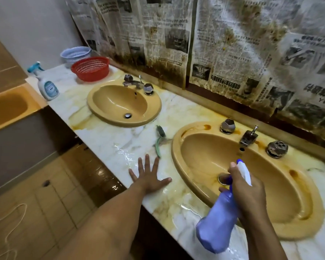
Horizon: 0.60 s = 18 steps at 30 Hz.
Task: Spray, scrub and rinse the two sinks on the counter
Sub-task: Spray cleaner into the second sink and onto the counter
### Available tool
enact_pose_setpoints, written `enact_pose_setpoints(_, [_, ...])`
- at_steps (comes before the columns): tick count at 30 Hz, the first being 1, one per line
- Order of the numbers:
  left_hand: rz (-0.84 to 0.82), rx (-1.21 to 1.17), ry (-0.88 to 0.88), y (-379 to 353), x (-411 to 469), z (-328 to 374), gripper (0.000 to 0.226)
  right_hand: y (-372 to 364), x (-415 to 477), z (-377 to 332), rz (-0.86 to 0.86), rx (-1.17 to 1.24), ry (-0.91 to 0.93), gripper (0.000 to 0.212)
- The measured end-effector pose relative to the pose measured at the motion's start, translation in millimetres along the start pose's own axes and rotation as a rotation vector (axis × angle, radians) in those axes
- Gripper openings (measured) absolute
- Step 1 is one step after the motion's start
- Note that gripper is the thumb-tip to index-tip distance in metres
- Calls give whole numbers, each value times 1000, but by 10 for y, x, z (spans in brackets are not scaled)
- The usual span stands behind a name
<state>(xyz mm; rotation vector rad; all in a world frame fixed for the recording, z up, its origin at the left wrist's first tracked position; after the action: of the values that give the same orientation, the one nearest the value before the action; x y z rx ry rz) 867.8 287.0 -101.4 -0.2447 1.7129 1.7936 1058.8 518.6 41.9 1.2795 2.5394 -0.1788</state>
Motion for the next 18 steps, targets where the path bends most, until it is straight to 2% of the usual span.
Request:
enact_pose_setpoints(4, [-3, -10, 12, 4, -3, -6, 114, -30, -12, 25, 24, 0, -42, 41])
enact_pose_setpoints(10, [-19, -4, 12, 16, 12, 1, 115, -54, 19, 7, 2, -25, 60, 29])
enact_pose_setpoints(18, [-31, -16, -10, 27, -5, -12, 115, -161, 21, 74, -31, -55, 72, 33])
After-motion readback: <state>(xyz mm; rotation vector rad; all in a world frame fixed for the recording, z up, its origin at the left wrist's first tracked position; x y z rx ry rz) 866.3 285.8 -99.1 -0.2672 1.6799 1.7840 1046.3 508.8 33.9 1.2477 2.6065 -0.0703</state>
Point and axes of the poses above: each hand's wrist, its own x-axis towards the middle knuckle, its own y-axis out of the back of the hand, z = x × y, the point moved 4 cm from there along x, towards the middle knuckle, and after that the axes turned 7 degrees about x, right-handed, at the moved point
